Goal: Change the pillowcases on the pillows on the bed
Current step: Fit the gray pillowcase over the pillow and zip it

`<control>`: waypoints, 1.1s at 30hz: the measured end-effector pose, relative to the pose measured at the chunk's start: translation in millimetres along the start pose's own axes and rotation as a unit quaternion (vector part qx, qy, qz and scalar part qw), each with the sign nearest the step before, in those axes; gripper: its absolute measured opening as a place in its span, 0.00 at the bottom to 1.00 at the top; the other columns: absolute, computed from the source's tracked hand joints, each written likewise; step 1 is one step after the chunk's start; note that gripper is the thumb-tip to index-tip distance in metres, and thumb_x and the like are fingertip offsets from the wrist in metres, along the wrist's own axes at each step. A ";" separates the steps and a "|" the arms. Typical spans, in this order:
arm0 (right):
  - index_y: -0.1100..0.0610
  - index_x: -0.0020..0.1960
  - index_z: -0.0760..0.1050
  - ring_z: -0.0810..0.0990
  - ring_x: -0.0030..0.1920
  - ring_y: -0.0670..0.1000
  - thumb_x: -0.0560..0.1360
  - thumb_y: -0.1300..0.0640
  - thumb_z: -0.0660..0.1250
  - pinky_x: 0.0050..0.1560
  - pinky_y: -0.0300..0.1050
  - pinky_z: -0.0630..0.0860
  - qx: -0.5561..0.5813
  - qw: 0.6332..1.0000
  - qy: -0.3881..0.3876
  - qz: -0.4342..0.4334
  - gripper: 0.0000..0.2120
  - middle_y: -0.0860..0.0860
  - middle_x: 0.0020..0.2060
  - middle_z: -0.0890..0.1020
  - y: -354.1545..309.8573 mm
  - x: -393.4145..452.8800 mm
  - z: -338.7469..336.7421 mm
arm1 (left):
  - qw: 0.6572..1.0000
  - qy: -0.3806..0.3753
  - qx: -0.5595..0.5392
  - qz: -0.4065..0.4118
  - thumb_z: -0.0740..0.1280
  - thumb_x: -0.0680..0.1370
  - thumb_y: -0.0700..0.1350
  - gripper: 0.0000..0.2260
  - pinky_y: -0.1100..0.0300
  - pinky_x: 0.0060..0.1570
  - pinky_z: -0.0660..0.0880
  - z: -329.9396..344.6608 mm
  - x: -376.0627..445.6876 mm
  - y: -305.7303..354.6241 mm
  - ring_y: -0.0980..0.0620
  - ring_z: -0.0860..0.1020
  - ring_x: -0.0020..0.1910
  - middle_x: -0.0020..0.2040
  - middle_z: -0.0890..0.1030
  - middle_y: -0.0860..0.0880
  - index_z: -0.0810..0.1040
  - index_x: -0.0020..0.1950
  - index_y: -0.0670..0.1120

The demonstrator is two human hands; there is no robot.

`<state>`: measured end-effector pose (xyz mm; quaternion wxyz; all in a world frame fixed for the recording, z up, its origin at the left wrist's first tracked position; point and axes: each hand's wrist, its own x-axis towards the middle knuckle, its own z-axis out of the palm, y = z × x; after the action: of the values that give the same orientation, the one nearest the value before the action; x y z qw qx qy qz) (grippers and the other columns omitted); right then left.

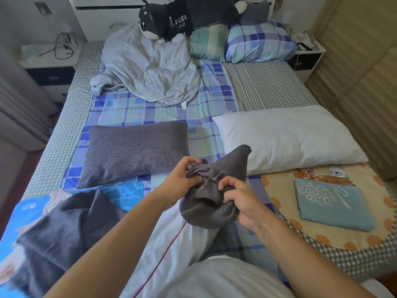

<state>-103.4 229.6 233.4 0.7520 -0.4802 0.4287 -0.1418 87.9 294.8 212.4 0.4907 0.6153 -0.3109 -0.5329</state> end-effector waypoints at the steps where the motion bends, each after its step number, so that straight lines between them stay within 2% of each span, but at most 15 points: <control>1: 0.56 0.41 0.78 0.80 0.39 0.50 0.71 0.77 0.57 0.34 0.39 0.77 0.044 0.999 -0.021 0.012 0.19 0.55 0.40 0.81 -0.5 -1.1 5.1 | 0.998 0.026 0.061 0.014 0.72 0.77 0.38 0.15 0.51 0.55 0.81 -3.6 -0.7 -3.7 0.48 0.83 0.52 0.55 0.83 0.46 0.76 0.59 0.52; 3: 0.55 0.56 0.80 0.83 0.50 0.53 0.75 0.72 0.64 0.51 0.44 0.81 0.073 0.994 -0.078 0.024 0.17 0.56 0.51 0.84 -0.4 0.7 12.8 | 0.987 0.102 0.126 0.008 0.75 0.76 0.47 0.14 0.52 0.60 0.78 -11.0 -6.8 -13.7 0.51 0.81 0.55 0.55 0.82 0.49 0.77 0.60 0.54; 6: 0.45 0.73 0.71 0.79 0.64 0.49 0.72 0.72 0.71 0.67 0.50 0.74 0.004 0.990 -0.143 0.013 0.35 0.48 0.64 0.80 -2.1 8.5 28.3 | 0.944 0.273 0.182 -0.015 0.72 0.78 0.49 0.15 0.56 0.60 0.73 -33.2 -37.7 -40.3 0.49 0.78 0.57 0.56 0.79 0.47 0.77 0.63 0.50; 10: 0.46 0.77 0.65 0.80 0.61 0.42 0.73 0.72 0.71 0.63 0.42 0.76 -0.072 0.991 -0.106 -0.039 0.39 0.44 0.62 0.80 -2.9 30.8 66.8 | 0.810 0.437 0.377 -0.107 0.70 0.78 0.52 0.13 0.45 0.59 0.72 -77.6 -135.9 -109.5 0.37 0.76 0.58 0.56 0.80 0.42 0.80 0.60 0.50; 12: 0.47 0.79 0.62 0.79 0.61 0.41 0.75 0.69 0.71 0.59 0.38 0.77 -0.078 0.991 -0.097 -0.042 0.38 0.45 0.63 0.79 -2.2 40.5 84.5 | 0.749 0.516 0.378 -0.171 0.66 0.77 0.57 0.19 0.42 0.63 0.71 -92.1 -194.1 -146.0 0.35 0.74 0.61 0.60 0.78 0.39 0.79 0.64 0.48; 13: 0.48 0.79 0.61 0.79 0.61 0.41 0.76 0.67 0.70 0.59 0.37 0.77 -0.075 0.992 -0.094 -0.040 0.37 0.45 0.65 0.78 -0.1 44.7 91.6 | 0.742 0.545 0.333 -0.203 0.64 0.77 0.60 0.24 0.41 0.66 0.69 -96.1 -220.1 -159.8 0.35 0.72 0.65 0.63 0.77 0.38 0.77 0.67 0.47; 14: 0.48 0.79 0.60 0.79 0.61 0.41 0.77 0.66 0.69 0.57 0.36 0.78 -0.064 0.993 -0.092 -0.035 0.36 0.45 0.65 0.78 2.3 46.5 98.1 | 0.765 0.557 0.230 -0.226 0.62 0.77 0.63 0.28 0.41 0.68 0.68 -95.8 -240.8 -165.6 0.37 0.70 0.68 0.67 0.75 0.39 0.75 0.71 0.48; 16: 0.50 0.80 0.59 0.81 0.60 0.42 0.78 0.67 0.67 0.53 0.35 0.79 -0.052 0.993 -0.104 -0.008 0.34 0.46 0.65 0.78 9.4 41.5 114.4 | 0.816 0.534 -0.139 -0.171 0.65 0.75 0.67 0.31 0.39 0.63 0.74 -80.1 -259.4 -164.2 0.41 0.73 0.67 0.70 0.75 0.47 0.71 0.74 0.54; 18: 0.48 0.80 0.57 0.80 0.61 0.43 0.78 0.69 0.67 0.50 0.33 0.78 -0.121 0.978 -0.169 0.005 0.37 0.48 0.69 0.76 21.1 21.6 135.6 | 0.813 0.453 -0.353 -0.095 0.66 0.78 0.57 0.22 0.43 0.51 0.81 -44.5 -248.7 -144.3 0.42 0.82 0.55 0.61 0.82 0.46 0.74 0.70 0.49; 20: 0.46 0.81 0.54 0.76 0.63 0.39 0.74 0.71 0.71 0.54 0.32 0.76 -0.221 0.937 -0.269 -0.012 0.45 0.45 0.72 0.70 35.3 -6.4 156.7 | 0.860 0.416 -0.283 -0.082 0.64 0.81 0.39 0.10 0.54 0.42 0.82 -13.1 -217.3 -115.2 0.46 0.85 0.45 0.53 0.84 0.40 0.76 0.62 0.43; 21: 0.46 0.81 0.53 0.74 0.64 0.35 0.72 0.71 0.73 0.59 0.32 0.74 -0.235 0.925 -0.298 -0.018 0.48 0.42 0.72 0.68 41.0 -16.8 164.1 | 0.878 0.416 -0.213 -0.102 0.63 0.81 0.33 0.10 0.56 0.43 0.82 -1.7 -201.4 -101.4 0.49 0.85 0.44 0.52 0.84 0.39 0.78 0.60 0.42; 25: 0.40 0.79 0.56 0.75 0.64 0.37 0.67 0.71 0.78 0.56 0.37 0.78 -0.185 0.957 -0.220 -0.048 0.53 0.40 0.71 0.70 22.2 -9.1 153.6 | 0.863 0.499 -0.068 -0.043 0.63 0.79 0.31 0.09 0.58 0.42 0.78 -20.6 -194.1 -86.6 0.52 0.83 0.39 0.40 0.85 0.43 0.80 0.48 0.42; 27: 0.42 0.79 0.59 0.76 0.63 0.38 0.67 0.72 0.77 0.57 0.37 0.78 -0.154 0.975 -0.156 -0.030 0.51 0.43 0.72 0.70 9.1 4.8 135.0 | 0.832 0.552 0.029 -0.045 0.66 0.79 0.34 0.10 0.57 0.42 0.77 -48.3 -216.9 -112.9 0.48 0.81 0.38 0.42 0.82 0.45 0.78 0.46 0.49; 30: 0.45 0.77 0.65 0.80 0.63 0.47 0.69 0.73 0.73 0.68 0.52 0.74 -0.094 0.988 -0.119 0.004 0.44 0.48 0.67 0.78 2.9 15.4 111.9 | 0.798 0.563 0.170 -0.131 0.75 0.75 0.45 0.10 0.49 0.55 0.77 -92.8 -245.8 -158.5 0.48 0.76 0.49 0.53 0.74 0.45 0.77 0.53 0.50; 33: 0.47 0.76 0.67 0.82 0.61 0.48 0.71 0.69 0.72 0.67 0.52 0.75 -0.044 0.996 -0.082 0.010 0.38 0.48 0.62 0.81 -1.1 15.3 101.2 | 0.820 0.556 0.036 -0.129 0.75 0.71 0.62 0.28 0.42 0.60 0.78 -139.2 -247.2 -171.3 0.45 0.78 0.59 0.60 0.77 0.45 0.70 0.63 0.50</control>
<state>-15.0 280.3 243.8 0.7640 -0.5188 0.3762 -0.0753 138.6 612.2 132.0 0.4841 0.8591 0.0783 -0.1467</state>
